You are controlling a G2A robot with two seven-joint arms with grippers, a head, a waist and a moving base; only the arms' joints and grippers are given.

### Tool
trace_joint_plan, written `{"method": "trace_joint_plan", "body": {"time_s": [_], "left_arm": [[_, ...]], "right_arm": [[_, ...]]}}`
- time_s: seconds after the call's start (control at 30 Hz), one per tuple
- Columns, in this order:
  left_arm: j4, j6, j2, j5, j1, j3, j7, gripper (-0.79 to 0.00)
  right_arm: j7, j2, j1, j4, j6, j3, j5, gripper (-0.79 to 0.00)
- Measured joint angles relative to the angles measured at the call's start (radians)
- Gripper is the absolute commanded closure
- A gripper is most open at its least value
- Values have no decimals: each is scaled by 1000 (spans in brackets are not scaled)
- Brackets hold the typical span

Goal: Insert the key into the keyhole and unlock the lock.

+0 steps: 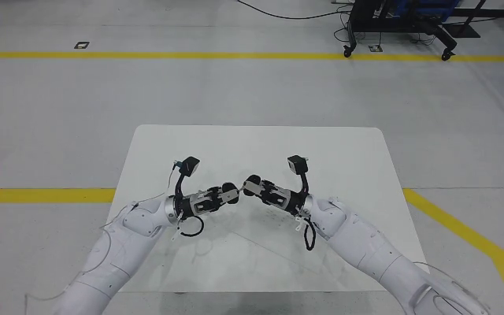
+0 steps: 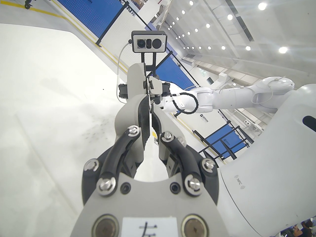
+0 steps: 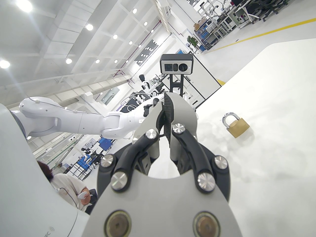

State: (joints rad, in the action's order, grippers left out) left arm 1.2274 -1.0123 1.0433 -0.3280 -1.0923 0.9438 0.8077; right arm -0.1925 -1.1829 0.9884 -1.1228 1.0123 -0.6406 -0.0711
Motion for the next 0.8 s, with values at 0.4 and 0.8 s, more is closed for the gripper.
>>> {"method": "trace_joint_plan", "body": {"time_s": [0.4,0.8], "left_arm": [[-7,0,3,5,7,-11,0,0],[1,0,1,7,4,-4,0,0]], "right_arm": [[0,0,0,0,0,0,0,-348],[0,0,0,0,0,0,0,-785]]}}
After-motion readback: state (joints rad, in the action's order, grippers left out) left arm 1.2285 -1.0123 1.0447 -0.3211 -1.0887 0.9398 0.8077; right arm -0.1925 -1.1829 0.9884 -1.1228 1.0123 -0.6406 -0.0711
